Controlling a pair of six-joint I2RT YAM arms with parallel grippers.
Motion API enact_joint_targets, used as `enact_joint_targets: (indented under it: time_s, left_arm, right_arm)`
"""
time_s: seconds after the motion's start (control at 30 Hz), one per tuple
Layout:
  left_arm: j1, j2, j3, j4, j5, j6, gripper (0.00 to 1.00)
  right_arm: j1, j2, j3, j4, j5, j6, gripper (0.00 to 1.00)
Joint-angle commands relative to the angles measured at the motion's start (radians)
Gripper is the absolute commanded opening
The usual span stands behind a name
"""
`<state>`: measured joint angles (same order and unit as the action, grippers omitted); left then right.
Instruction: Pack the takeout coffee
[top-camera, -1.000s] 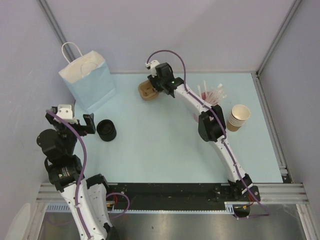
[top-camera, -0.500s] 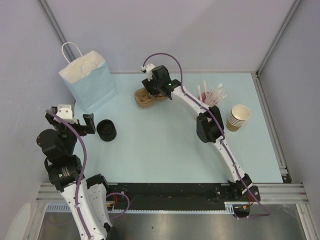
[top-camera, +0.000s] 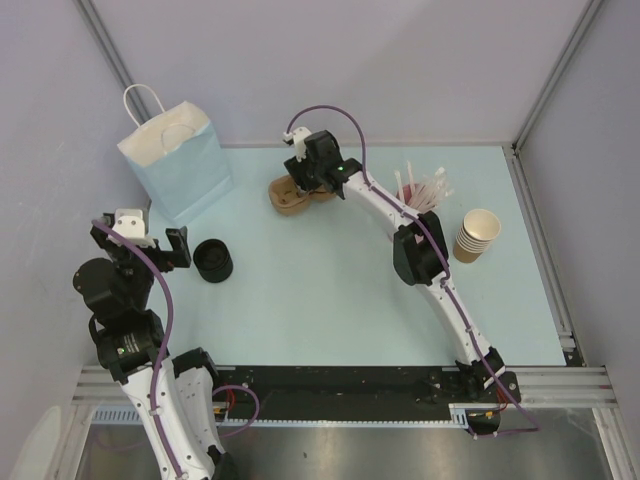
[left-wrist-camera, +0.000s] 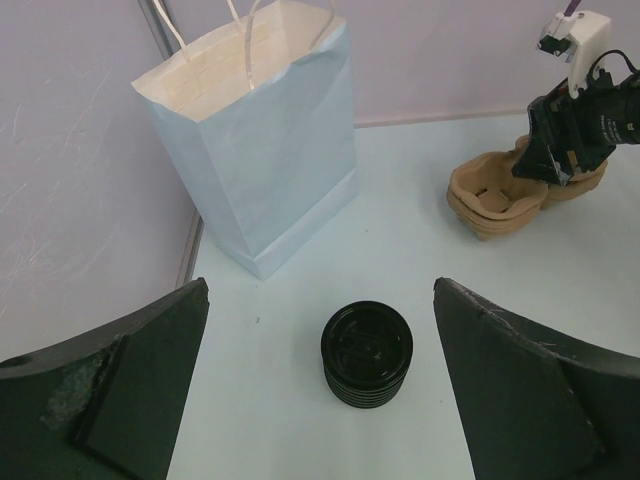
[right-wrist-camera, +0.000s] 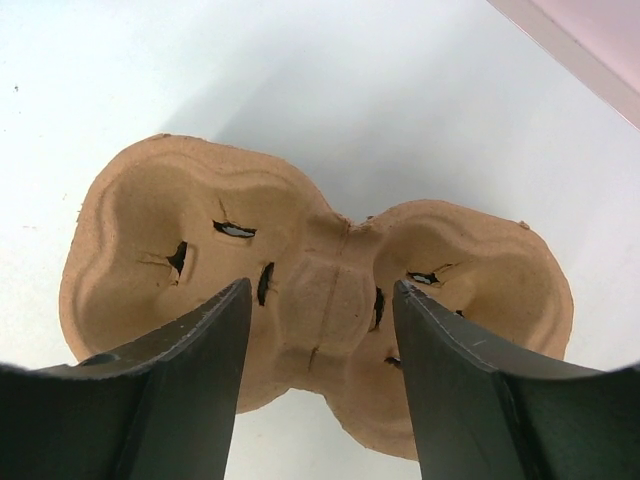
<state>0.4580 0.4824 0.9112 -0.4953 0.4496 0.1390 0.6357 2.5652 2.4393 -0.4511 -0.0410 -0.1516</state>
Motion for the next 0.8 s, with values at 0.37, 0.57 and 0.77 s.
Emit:
enact_joint_targets:
  time_s: [0.37,0.57,0.77]
  left_arm:
    - [0.015,-0.005,-0.008,0.031,0.018,-0.004,1.00]
    - [0.016,-0.007,-0.008,0.031,0.020,-0.006,1.00]
    - [0.016,-0.007,-0.009,0.031,0.020,-0.006,0.99]
  right_arm:
    - [-0.001,0.030,0.056,-0.005,0.000,0.003,0.59]
    - [-0.001,0.027,0.059,-0.009,-0.002,0.004,0.46]
    - [-0.004,0.024,0.066,-0.009,-0.002,0.003,0.36]
